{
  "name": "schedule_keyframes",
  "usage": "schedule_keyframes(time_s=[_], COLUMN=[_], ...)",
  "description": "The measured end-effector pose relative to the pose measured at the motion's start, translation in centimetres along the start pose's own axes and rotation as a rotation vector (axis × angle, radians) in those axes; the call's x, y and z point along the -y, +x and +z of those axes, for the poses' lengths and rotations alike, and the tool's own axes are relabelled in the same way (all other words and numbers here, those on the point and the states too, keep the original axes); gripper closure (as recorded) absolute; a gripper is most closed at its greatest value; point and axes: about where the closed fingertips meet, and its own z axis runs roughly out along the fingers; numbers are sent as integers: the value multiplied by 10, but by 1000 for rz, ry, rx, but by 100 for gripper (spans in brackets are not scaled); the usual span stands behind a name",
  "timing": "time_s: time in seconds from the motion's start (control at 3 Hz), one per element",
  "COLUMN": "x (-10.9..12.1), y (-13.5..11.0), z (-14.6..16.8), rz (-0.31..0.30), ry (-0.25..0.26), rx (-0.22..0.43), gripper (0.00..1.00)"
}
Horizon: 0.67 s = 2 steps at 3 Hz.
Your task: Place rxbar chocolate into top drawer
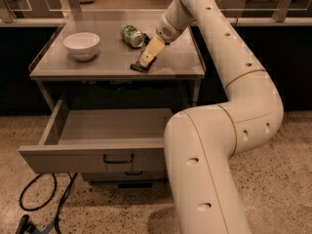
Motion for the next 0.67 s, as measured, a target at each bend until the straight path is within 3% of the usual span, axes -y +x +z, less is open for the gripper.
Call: schedule_keyframes(time_s=[0.33, 0.67], x=[-12, -12], y=[17, 17], z=[44, 44], rz=[-50, -50], ry=[-97, -97], rx=[43, 43], gripper=[0, 0])
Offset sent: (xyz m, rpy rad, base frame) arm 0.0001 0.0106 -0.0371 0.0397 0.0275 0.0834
